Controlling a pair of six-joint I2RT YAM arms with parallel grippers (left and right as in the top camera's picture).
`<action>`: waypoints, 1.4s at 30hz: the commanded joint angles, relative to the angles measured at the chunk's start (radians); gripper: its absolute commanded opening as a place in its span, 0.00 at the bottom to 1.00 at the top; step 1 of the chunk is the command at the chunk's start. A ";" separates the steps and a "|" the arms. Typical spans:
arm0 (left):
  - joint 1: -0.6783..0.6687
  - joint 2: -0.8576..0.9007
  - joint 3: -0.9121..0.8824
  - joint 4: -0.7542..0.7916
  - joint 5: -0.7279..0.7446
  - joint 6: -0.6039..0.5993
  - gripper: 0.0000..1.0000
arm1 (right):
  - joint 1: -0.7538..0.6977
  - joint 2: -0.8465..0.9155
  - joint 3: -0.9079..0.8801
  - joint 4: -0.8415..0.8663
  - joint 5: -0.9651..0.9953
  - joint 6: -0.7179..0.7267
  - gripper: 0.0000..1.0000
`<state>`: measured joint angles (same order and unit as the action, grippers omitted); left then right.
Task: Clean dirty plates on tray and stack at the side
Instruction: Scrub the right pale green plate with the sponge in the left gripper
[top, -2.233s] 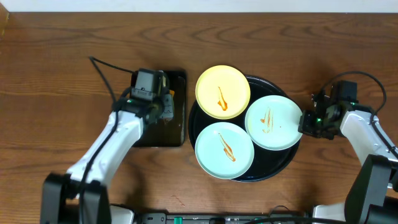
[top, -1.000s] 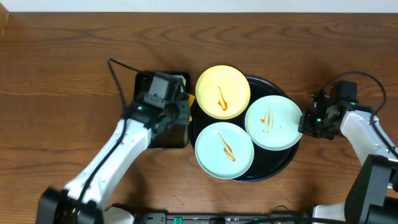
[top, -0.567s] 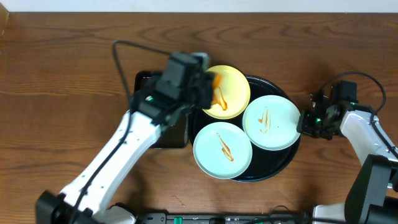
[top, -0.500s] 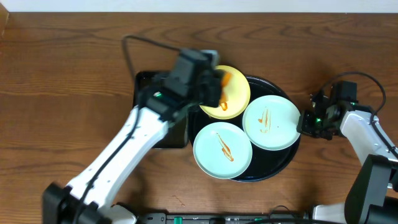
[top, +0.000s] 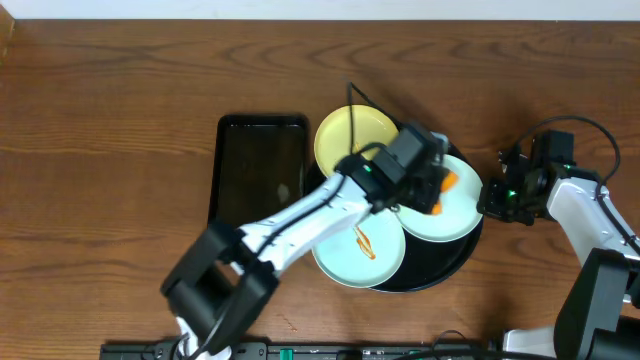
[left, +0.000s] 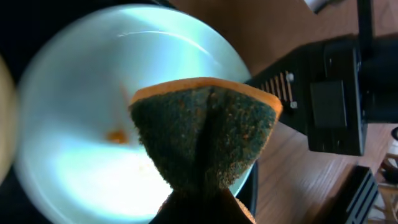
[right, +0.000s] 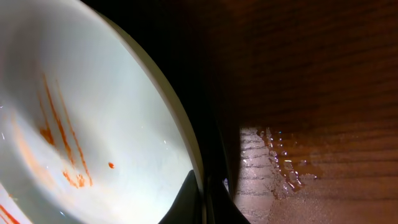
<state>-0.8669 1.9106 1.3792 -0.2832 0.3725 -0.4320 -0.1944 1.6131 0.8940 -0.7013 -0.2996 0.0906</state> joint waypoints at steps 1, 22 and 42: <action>-0.023 0.054 0.019 0.052 0.013 -0.084 0.07 | 0.000 0.007 0.009 -0.005 -0.023 -0.002 0.01; -0.049 0.199 0.019 0.188 -0.099 -0.119 0.11 | 0.000 0.007 0.009 -0.029 -0.024 -0.002 0.01; 0.050 0.038 0.019 0.040 -0.028 -0.031 0.08 | 0.000 0.006 0.009 -0.036 -0.024 -0.002 0.01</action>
<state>-0.8112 2.0628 1.3823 -0.2562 0.2913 -0.5186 -0.1944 1.6131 0.8940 -0.7368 -0.3073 0.0906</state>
